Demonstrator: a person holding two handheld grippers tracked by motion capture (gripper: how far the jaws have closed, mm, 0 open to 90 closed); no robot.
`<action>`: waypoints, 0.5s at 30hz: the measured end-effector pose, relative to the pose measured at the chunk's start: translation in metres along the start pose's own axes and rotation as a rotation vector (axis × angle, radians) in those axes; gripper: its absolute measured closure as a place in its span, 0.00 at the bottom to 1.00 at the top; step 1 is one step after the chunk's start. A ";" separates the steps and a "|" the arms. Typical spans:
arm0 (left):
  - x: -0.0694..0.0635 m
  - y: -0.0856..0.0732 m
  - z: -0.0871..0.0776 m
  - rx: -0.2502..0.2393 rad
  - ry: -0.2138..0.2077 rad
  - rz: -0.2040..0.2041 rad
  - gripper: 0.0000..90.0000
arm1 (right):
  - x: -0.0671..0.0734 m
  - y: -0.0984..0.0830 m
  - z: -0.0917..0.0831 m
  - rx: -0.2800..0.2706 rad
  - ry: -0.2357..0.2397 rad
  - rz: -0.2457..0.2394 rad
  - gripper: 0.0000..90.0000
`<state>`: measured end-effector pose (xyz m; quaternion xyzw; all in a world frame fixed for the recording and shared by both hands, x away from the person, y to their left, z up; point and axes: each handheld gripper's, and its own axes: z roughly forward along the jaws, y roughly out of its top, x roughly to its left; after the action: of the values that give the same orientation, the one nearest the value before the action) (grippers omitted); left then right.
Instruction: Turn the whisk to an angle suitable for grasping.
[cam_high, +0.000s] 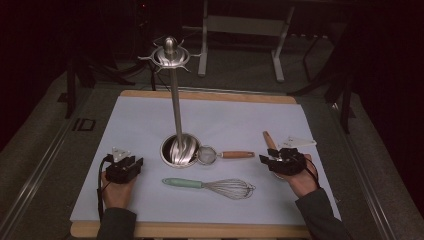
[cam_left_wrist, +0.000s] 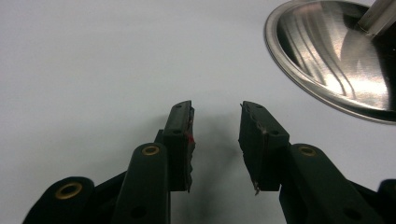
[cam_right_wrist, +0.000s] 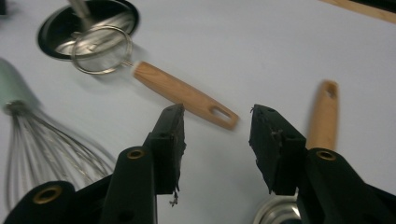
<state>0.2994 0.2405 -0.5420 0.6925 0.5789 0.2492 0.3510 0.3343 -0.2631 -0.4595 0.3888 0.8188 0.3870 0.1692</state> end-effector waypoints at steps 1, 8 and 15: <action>0.000 0.000 0.000 0.001 0.000 0.000 0.72 | 0.000 0.000 0.000 0.000 0.000 0.000 0.62; 0.000 0.000 0.000 -0.001 0.002 -0.001 0.72 | 0.020 0.022 0.007 0.016 0.054 -0.079 0.65; 0.000 0.000 0.000 0.001 0.003 0.001 0.71 | 0.033 0.034 0.014 0.027 0.097 -0.126 0.72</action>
<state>0.2994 0.2403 -0.5421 0.6928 0.5791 0.2502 0.3494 0.3379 -0.2170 -0.4415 0.3194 0.8541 0.3830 0.1480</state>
